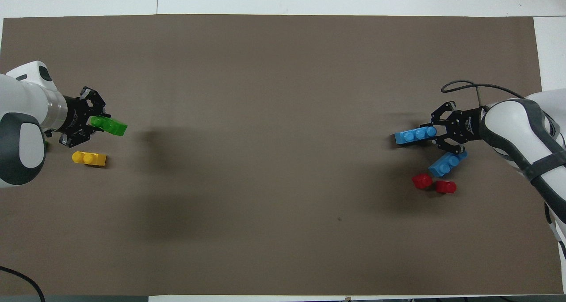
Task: Remove green block with left arm and hold with right
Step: 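Carry the green brick toward the yellow bricks while the right gripper carries blue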
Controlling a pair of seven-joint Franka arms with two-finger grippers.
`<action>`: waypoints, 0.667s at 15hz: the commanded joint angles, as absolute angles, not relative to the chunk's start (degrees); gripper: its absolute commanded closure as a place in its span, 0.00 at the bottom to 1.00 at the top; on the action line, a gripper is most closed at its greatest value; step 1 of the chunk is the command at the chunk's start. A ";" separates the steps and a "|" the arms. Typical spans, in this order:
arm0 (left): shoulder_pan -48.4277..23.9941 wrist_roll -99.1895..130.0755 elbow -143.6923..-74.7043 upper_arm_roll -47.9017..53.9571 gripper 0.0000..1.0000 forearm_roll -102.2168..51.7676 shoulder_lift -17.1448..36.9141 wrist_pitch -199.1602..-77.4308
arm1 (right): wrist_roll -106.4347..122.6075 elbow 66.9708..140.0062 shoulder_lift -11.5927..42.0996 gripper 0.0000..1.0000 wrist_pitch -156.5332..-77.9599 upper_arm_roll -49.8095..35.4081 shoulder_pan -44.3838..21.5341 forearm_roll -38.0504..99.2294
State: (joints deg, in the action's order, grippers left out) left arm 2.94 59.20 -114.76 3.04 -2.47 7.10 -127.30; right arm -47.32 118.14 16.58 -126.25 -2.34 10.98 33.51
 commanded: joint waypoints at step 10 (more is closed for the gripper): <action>5.54 53.53 -112.24 3.52 1.00 1.05 18.90 -137.63 | -46.93 118.39 14.24 0.00 -124.81 -3.16 12.39 31.47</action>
